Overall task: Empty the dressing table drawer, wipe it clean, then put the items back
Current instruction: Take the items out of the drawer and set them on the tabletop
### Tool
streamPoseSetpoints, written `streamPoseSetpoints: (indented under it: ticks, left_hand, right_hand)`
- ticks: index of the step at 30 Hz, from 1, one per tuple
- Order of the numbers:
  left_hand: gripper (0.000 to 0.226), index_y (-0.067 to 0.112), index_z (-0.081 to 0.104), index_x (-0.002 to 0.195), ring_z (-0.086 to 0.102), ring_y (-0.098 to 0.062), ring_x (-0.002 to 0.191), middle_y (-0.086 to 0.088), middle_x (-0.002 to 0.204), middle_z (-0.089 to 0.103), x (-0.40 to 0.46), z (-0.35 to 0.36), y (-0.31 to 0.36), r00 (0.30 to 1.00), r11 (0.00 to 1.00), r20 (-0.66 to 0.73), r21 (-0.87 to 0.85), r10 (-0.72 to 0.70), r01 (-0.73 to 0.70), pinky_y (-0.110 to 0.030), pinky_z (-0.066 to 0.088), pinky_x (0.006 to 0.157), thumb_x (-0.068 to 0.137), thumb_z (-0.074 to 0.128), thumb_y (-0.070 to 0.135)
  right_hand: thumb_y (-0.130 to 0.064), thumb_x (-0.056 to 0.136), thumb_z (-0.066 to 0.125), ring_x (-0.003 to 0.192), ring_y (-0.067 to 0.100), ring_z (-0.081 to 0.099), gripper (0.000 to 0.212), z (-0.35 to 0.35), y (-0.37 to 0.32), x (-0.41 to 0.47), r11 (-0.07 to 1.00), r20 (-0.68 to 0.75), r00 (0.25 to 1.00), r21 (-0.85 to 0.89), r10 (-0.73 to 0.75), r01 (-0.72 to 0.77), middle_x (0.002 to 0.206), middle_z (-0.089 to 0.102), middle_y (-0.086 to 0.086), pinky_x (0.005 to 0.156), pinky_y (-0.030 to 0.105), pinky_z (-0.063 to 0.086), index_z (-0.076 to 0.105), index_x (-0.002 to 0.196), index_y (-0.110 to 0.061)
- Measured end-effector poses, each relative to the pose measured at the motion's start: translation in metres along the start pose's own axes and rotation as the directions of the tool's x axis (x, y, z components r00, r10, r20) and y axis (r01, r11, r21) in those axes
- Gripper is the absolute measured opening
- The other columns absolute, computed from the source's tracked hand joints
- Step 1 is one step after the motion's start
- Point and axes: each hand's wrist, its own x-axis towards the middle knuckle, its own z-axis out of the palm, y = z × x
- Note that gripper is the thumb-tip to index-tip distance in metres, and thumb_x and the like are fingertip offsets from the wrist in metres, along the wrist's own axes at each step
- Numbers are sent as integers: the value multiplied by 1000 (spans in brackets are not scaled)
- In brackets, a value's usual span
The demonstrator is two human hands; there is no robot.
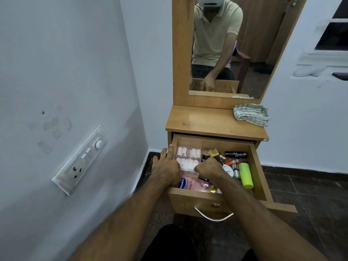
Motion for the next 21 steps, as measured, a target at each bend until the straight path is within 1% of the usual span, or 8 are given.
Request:
streamPoseSetpoints:
  ticks: [2, 6, 11, 14, 16, 18, 19, 21]
  left_hand:
    - [76, 18, 43, 149, 0, -33, 153, -5, 168, -6, 1, 1, -1, 1000, 1000, 1, 7, 4, -4, -63, 16, 119, 85, 65, 53]
    - [78, 16, 41, 149, 1, -33, 153, -6, 168, -2, 2, -1, -2, 1000, 999, -13, -36, 6, -6, -63, 18, 119, 84, 67, 51]
    - [61, 23, 56, 140, -1, -32, 153, -6, 168, 0, -3, -14, -4, 999, 1000, 41, -1, 21, -21, -61, 15, 120, 87, 67, 52]
    - [50, 22, 60, 137, 20, -29, 147, -8, 162, 27, -14, -25, -8, 999, 999, -37, -41, 32, -33, -53, 24, 118, 93, 59, 48]
    - [38, 23, 66, 128, 42, -24, 129, -4, 141, 55, -20, -33, -11, 981, 992, -193, -124, 13, -37, -43, 38, 108, 96, 55, 42]
    - [30, 23, 69, 121, 55, -19, 112, 1, 122, 67, -25, -41, -15, 964, 953, -260, -301, -56, -26, -37, 49, 93, 97, 55, 38]
    - [29, 22, 67, 120, 60, -19, 107, 3, 117, 69, -26, -44, -16, 971, 891, -212, -454, -107, -1, -33, 53, 84, 98, 57, 38]
    - [28, 23, 61, 120, 67, -18, 101, 4, 112, 71, -28, -52, -15, 988, 652, -33, -755, -152, 75, -30, 56, 77, 97, 62, 40]
  right_hand:
    - [-23, 88, 76, 92, 27, 67, 22, 1, 2, 3, 995, -11, 999, 96, 31, -30, 93, 67, 9, 87, 45, 59, 62, 92, -7]
    - [-33, 85, 81, 94, 28, 68, 41, 0, 8, 5, 959, -48, 995, 274, 92, -75, 101, 70, 10, 87, 47, 59, 65, 108, -4]
    - [-30, 89, 77, 70, 18, 62, 34, -4, -8, -4, 920, 19, 995, 379, 97, -97, 89, 67, 5, 50, 29, 47, 66, 109, -6]
    - [-21, 93, 74, 55, 11, 50, 24, -8, -10, -13, 913, 68, 995, 396, 77, -98, 86, 68, 6, 37, 20, 39, 67, 107, -4]
    - [-19, 92, 75, 57, 12, 54, 20, -15, -3, -21, 907, 75, 996, 413, 49, -76, 84, 69, 6, 43, 21, 43, 69, 103, -4]
    - [-20, 92, 75, 63, 14, 61, 19, -25, 4, -28, 904, 60, 998, 428, -5, -21, 84, 72, 9, 52, 23, 48, 71, 100, -4]
    - [-21, 92, 75, 65, 15, 62, 19, -31, 6, -32, 897, 55, 998, 441, -41, 12, 86, 73, 11, 55, 24, 49, 72, 99, -3]
    - [-21, 91, 76, 65, 15, 63, 19, -43, 4, -39, 869, 40, 993, 488, -110, 76, 86, 74, 12, 60, 26, 51, 74, 97, -3]
